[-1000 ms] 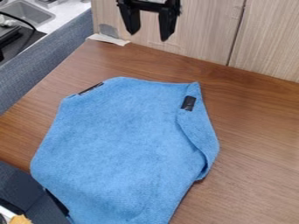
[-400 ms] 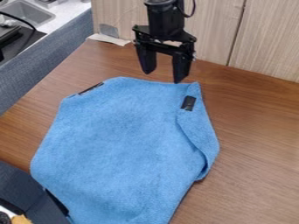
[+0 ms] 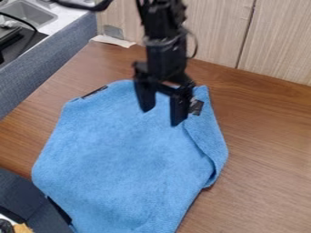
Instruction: Pick up the cloth and place it to the right of the table
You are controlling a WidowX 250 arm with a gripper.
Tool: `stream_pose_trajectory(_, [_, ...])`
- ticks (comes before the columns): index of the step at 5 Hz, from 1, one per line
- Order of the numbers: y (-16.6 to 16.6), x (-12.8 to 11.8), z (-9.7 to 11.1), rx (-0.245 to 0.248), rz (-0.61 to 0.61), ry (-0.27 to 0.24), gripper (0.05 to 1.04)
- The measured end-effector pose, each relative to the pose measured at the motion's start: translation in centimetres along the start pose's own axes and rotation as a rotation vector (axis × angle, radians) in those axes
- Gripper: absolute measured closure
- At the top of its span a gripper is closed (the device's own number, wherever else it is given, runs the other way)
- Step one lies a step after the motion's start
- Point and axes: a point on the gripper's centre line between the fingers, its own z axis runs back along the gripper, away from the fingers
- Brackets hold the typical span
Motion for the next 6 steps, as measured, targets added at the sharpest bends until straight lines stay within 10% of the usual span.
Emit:
stream_pose_trajectory(4, [2.4,0.1,-4.6,0.090,0.028,0.019,0.137])
stream_pose_trajectory(6, [2.9,0.0,-4.7,0.093,0.037,0.022,0.709])
